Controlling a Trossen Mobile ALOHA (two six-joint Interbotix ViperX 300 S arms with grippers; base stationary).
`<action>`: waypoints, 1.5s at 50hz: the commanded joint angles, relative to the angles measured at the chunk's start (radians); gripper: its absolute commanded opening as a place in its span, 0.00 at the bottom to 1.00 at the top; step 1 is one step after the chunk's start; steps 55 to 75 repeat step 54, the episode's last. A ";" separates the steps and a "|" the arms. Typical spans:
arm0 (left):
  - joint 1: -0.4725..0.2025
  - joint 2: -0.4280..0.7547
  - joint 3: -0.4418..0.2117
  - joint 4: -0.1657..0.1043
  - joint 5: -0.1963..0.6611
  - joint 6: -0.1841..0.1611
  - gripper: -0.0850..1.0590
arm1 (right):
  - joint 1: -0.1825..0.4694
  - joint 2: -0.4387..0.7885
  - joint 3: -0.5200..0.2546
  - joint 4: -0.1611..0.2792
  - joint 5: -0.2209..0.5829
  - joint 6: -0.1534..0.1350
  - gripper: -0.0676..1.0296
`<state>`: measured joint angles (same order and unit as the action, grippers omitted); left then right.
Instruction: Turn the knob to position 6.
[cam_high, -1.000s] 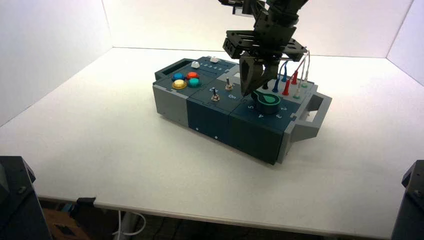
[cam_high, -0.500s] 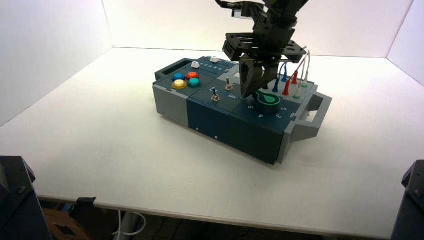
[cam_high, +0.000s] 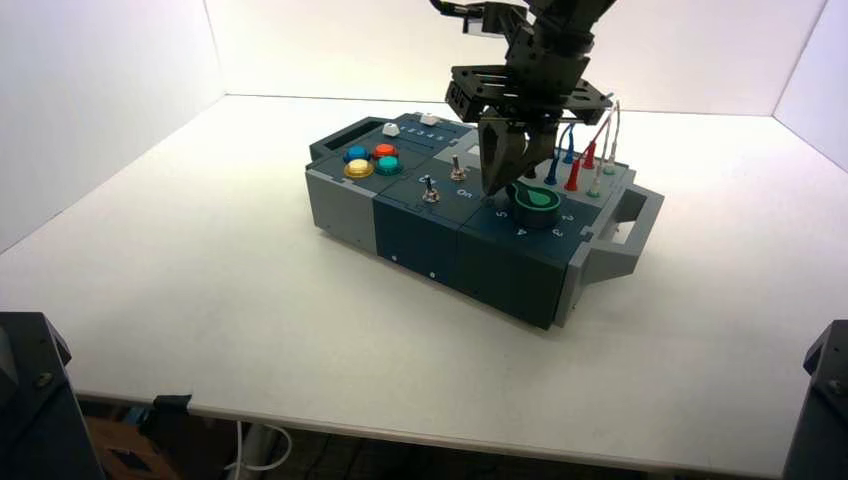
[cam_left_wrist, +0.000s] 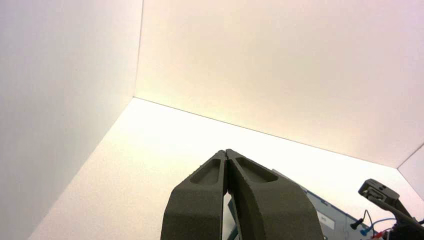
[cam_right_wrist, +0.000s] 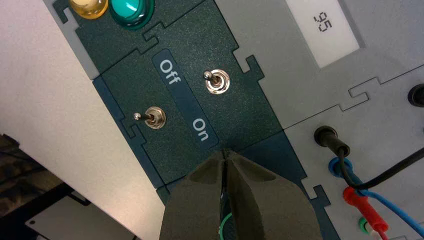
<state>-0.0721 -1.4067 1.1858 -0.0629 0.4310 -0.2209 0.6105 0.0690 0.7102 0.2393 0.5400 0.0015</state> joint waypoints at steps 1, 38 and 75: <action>-0.003 0.012 -0.012 0.002 -0.012 -0.002 0.05 | -0.005 -0.014 -0.032 0.000 -0.002 -0.002 0.04; -0.003 0.009 -0.012 0.006 -0.020 0.002 0.05 | 0.025 -0.143 -0.199 0.000 0.031 -0.089 0.04; -0.003 0.003 -0.012 0.003 -0.018 0.000 0.05 | 0.055 -0.169 -0.249 -0.002 0.031 -0.097 0.04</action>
